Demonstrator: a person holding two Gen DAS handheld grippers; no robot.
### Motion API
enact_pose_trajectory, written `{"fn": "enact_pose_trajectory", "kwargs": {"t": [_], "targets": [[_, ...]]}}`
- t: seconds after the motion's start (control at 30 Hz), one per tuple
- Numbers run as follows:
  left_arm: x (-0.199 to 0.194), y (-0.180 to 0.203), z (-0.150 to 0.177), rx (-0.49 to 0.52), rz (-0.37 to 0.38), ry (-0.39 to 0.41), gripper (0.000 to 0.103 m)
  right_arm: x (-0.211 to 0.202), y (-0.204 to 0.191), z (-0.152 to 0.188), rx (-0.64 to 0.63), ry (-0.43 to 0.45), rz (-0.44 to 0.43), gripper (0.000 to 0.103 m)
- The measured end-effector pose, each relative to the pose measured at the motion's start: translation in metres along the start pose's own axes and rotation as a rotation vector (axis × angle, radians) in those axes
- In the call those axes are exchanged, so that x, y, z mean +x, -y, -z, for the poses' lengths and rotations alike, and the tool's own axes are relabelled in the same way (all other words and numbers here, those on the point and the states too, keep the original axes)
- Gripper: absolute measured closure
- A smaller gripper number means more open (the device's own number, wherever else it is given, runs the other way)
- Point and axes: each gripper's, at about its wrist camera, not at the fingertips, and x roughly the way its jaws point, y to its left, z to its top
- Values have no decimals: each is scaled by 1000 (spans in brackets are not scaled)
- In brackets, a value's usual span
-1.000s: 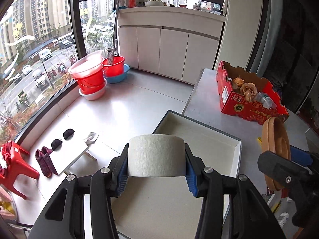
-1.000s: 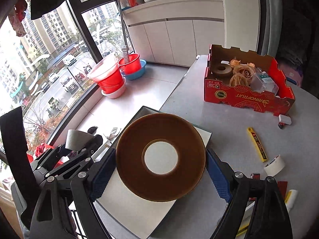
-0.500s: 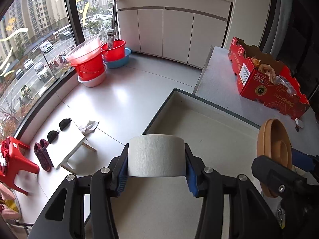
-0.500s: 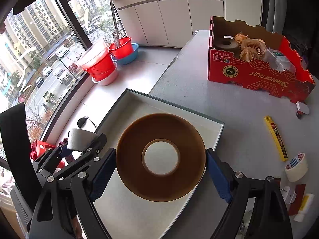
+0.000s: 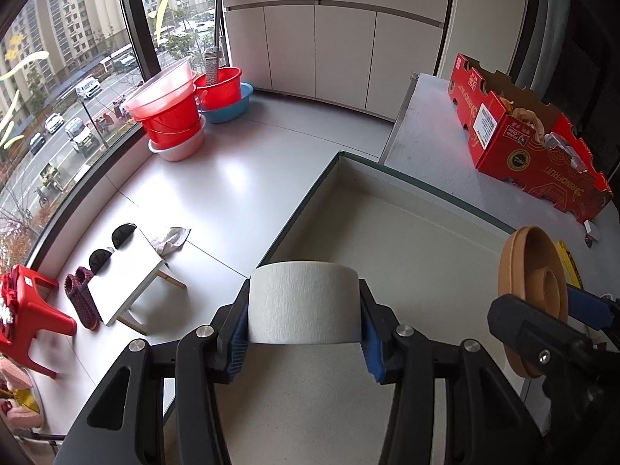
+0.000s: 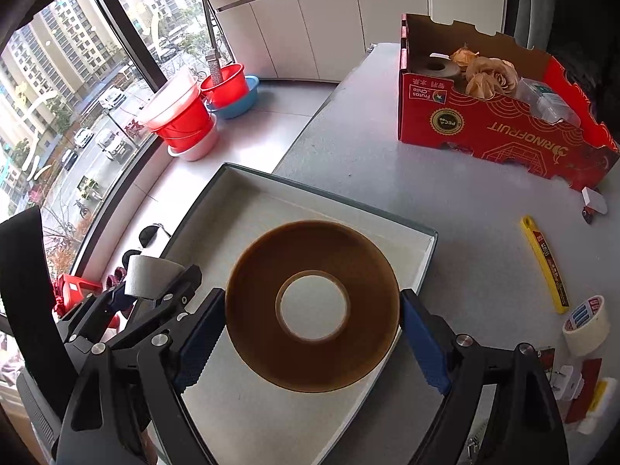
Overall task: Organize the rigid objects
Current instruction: 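Lift and carry tape roll with left tool while right carries ring to grey tray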
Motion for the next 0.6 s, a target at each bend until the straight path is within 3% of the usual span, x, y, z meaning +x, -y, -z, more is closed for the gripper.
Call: {"fn": "enact_pose_trajectory", "kwargs": {"t": [0.6], "targets": [[18,4,6,11,-4,-44,51,19,3,4,-1,-32,29,15]]}}
